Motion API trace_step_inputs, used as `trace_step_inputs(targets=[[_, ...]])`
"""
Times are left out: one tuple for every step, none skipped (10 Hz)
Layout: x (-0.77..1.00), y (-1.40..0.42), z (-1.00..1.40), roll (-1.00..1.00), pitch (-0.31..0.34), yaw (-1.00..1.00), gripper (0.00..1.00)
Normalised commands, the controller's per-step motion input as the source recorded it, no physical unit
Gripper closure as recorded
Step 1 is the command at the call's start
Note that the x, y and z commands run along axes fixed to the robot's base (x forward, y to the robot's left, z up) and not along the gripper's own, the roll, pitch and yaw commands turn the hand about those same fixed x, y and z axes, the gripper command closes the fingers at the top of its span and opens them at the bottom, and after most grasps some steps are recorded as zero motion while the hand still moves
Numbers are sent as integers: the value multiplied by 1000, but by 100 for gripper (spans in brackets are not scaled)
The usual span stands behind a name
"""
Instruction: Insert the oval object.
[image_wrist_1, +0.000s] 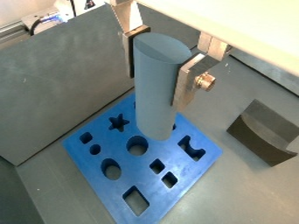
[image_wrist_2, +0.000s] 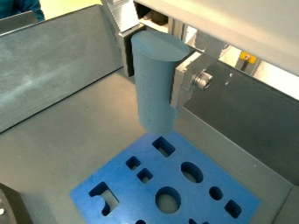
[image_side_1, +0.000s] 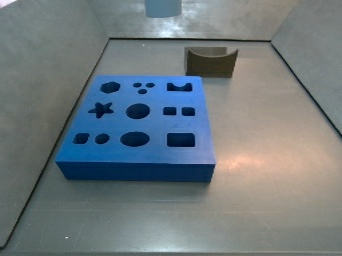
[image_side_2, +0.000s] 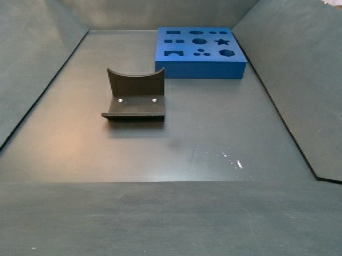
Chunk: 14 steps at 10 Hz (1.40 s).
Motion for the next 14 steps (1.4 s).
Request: trace_step_inputs(targets=[[0, 0, 0, -9, 0, 0, 100], [-117, -360, -917, 121, -169, 0, 100], [-191, -446, -1000, 134, -83, 0, 100], [-206, -440, -1000, 157, -63, 0, 100], [-194, -403, -1000, 176, -70, 0, 100], [-157, -440, -1000, 150, -93, 0, 100], [-169, -460, -1000, 147, -81, 0, 100], [-111, -489, -1000, 180, -84, -131, 100], [0, -563, -826, 243, -96, -486, 100], [0, -460, -731, 266, -81, -620, 100], [-117, -103, -689, 270, -64, -466, 100], [-314, 151, -726, 243, -59, -297, 100], [-243, 274, -726, 194, -127, -169, 100], [-69, 211, -634, 101, -144, -83, 100]])
